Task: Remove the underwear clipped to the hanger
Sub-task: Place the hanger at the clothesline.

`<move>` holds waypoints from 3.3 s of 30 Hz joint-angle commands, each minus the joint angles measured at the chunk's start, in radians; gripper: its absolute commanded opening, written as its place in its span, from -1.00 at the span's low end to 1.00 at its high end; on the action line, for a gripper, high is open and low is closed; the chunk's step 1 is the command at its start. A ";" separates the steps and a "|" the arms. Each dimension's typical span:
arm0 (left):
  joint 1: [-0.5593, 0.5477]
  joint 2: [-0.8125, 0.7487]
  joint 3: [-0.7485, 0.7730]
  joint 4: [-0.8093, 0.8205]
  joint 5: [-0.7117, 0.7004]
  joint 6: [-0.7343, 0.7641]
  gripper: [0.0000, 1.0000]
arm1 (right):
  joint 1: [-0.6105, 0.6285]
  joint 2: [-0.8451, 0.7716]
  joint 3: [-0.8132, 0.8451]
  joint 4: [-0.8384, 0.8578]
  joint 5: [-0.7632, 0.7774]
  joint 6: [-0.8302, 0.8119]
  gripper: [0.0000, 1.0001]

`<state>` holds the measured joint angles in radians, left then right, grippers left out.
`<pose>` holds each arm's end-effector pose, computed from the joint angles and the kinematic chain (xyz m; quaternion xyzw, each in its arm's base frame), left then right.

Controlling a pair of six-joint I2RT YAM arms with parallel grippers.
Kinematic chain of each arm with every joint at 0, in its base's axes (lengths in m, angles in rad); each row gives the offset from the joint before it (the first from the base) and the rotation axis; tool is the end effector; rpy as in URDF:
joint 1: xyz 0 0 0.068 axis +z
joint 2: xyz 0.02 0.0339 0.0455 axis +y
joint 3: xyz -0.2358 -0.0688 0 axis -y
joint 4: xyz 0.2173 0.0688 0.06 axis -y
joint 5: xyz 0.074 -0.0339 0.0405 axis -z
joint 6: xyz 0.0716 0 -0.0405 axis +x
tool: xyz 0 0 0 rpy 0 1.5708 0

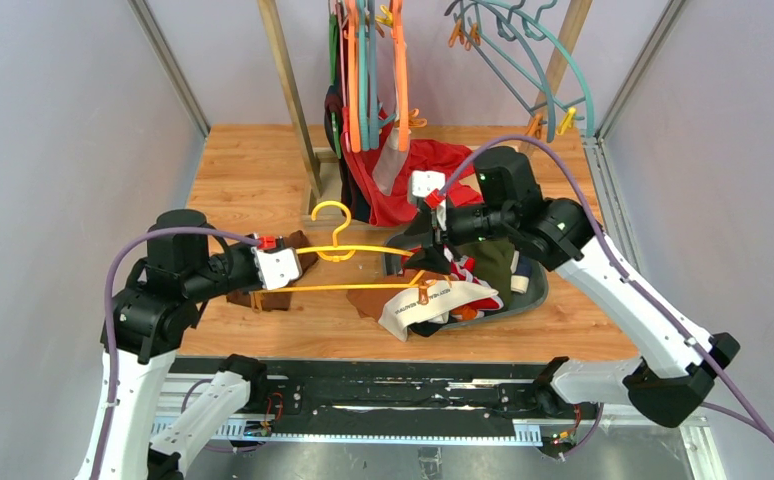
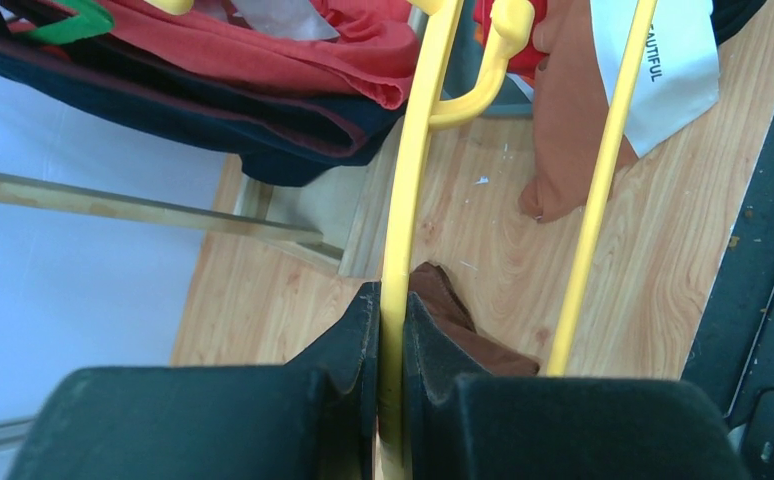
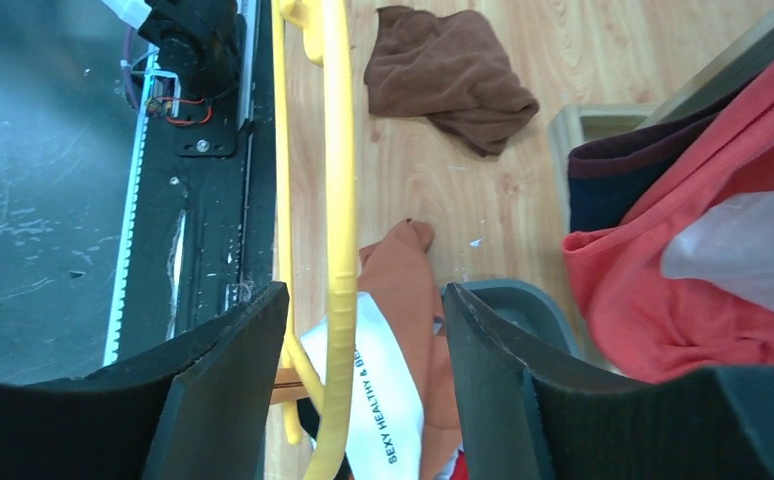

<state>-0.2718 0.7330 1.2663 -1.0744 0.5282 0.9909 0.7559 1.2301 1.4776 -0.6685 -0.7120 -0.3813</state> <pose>0.1038 -0.0664 0.3634 0.5997 0.6024 -0.0454 0.5249 0.1529 0.2084 0.3948 -0.5833 0.5608 0.3823 0.4463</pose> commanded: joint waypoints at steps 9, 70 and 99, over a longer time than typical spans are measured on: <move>-0.003 -0.036 -0.046 0.061 0.047 0.076 -1.00 | -0.027 0.077 0.007 -0.097 -0.141 0.024 -0.43; -0.003 -0.133 -0.223 0.389 -0.141 -0.179 0.96 | -0.511 -0.373 -0.086 -0.189 0.474 0.066 -0.99; -0.002 -0.137 -0.226 0.390 -0.122 -0.177 0.96 | -0.486 0.162 0.584 0.024 0.592 0.194 -0.99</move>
<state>-0.2726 0.6056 1.0458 -0.7109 0.3939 0.8181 0.2600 1.3479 1.9736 -0.7071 -0.1524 -0.2214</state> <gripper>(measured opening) 0.982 0.129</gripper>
